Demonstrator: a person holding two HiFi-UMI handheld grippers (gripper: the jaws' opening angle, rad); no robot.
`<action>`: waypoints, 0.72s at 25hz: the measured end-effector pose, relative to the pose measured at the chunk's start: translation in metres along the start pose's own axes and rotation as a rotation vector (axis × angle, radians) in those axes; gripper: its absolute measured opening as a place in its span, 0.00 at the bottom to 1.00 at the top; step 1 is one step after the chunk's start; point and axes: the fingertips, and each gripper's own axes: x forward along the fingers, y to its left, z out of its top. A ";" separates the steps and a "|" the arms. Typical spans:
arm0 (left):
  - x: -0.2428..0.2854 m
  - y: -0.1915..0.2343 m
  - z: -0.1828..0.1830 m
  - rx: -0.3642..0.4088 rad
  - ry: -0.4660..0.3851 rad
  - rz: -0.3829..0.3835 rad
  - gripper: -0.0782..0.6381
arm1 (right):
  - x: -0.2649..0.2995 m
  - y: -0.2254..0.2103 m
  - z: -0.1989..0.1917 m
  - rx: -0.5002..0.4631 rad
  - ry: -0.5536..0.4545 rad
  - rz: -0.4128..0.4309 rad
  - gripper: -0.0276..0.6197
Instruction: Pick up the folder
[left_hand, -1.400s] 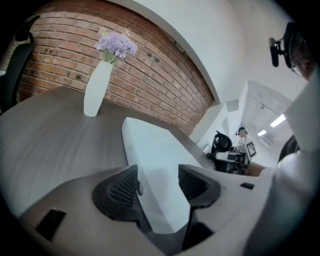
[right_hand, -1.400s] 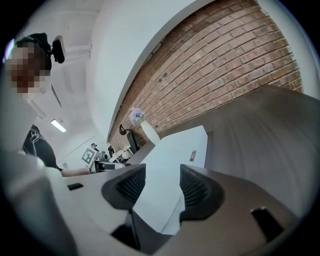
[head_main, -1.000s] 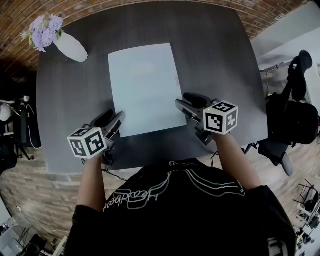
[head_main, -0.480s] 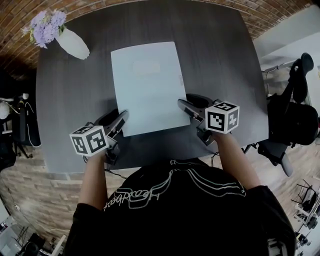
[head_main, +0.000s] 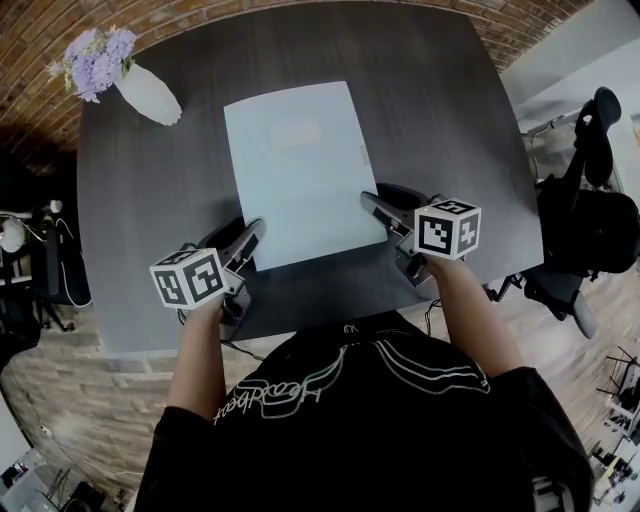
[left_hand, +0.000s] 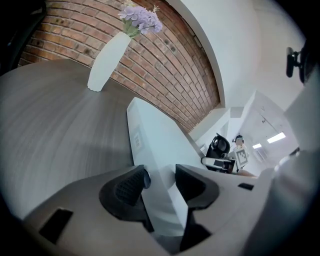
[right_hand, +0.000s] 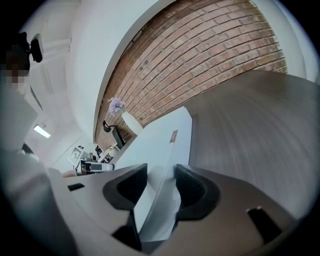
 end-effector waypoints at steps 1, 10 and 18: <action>0.000 0.000 0.000 -0.003 -0.001 -0.001 0.38 | 0.000 0.000 -0.001 0.000 -0.001 -0.007 0.29; -0.006 0.000 -0.005 0.001 -0.029 0.013 0.37 | -0.005 0.006 -0.009 -0.002 -0.027 -0.058 0.28; -0.023 -0.009 -0.030 0.004 -0.024 0.008 0.37 | -0.023 0.020 -0.035 -0.002 -0.053 -0.048 0.29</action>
